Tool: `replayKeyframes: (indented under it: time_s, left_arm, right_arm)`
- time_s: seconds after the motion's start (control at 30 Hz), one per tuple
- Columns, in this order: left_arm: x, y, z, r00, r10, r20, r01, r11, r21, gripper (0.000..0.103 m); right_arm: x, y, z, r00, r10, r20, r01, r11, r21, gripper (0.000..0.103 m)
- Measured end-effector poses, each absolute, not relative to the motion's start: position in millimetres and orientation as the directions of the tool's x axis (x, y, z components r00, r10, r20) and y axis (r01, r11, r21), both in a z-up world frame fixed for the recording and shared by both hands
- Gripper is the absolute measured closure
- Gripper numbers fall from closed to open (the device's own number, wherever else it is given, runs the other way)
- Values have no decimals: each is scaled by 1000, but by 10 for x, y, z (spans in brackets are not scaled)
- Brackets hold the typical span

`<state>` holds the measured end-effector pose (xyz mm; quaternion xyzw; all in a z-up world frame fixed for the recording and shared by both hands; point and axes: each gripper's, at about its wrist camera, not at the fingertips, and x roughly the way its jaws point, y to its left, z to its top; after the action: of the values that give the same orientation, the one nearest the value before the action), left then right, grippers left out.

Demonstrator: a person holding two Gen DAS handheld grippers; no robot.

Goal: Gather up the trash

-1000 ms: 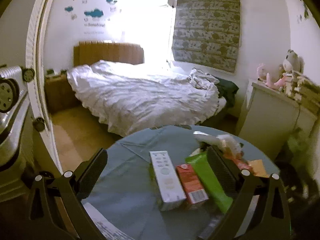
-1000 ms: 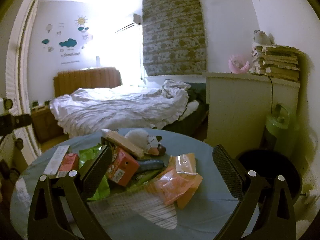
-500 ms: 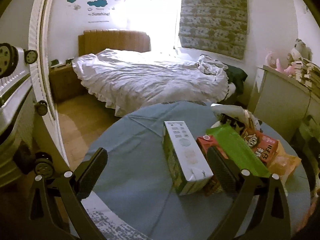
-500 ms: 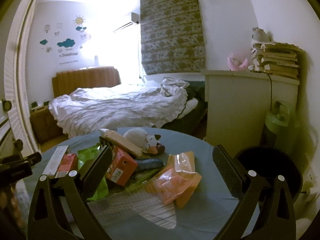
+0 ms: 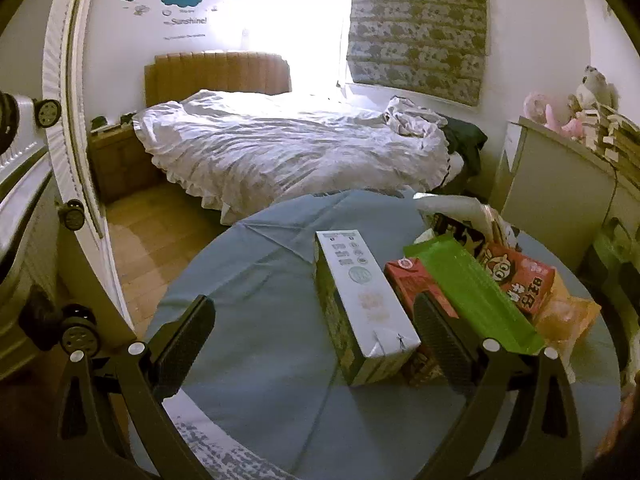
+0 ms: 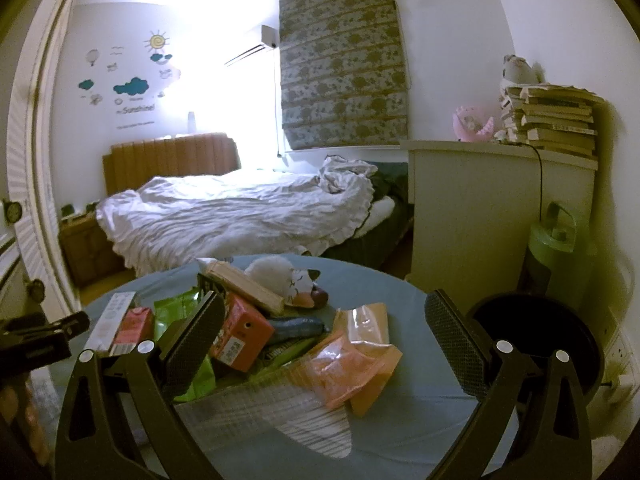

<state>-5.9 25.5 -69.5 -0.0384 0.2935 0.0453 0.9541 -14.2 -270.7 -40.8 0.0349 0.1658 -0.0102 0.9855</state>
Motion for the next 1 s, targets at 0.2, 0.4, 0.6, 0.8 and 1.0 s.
replayKeyframes:
  time_s: [0.2, 0.4, 0.6, 0.8, 1.0]
  left_arm:
    - [-25, 230, -698, 818, 69, -571, -107, 994, -33, 5]
    - [-18, 212, -708, 816, 63, -575, -109, 993, -46, 5]
    - [-22, 226, -713, 814, 66, -577, -112, 993, -44, 5]
    - [-23, 240, -724, 815, 68, -575, -113, 993, -44, 5]
    - [-25, 259, -726, 815, 67, -576, -114, 992, -47, 5]
  right_arm:
    - [-142, -2711, -408, 945, -9, -328, 32, 997, 65, 4]
    - [-140, -2708, -410, 945, -9, -328, 31, 997, 63, 4]
    - [-139, -2708, -408, 944, -8, -329, 30, 998, 62, 4]
    - [-137, -2705, -406, 943, -8, -331, 28, 998, 58, 4]
    - [-139, -2703, -401, 944, -9, -331, 30, 998, 58, 4]
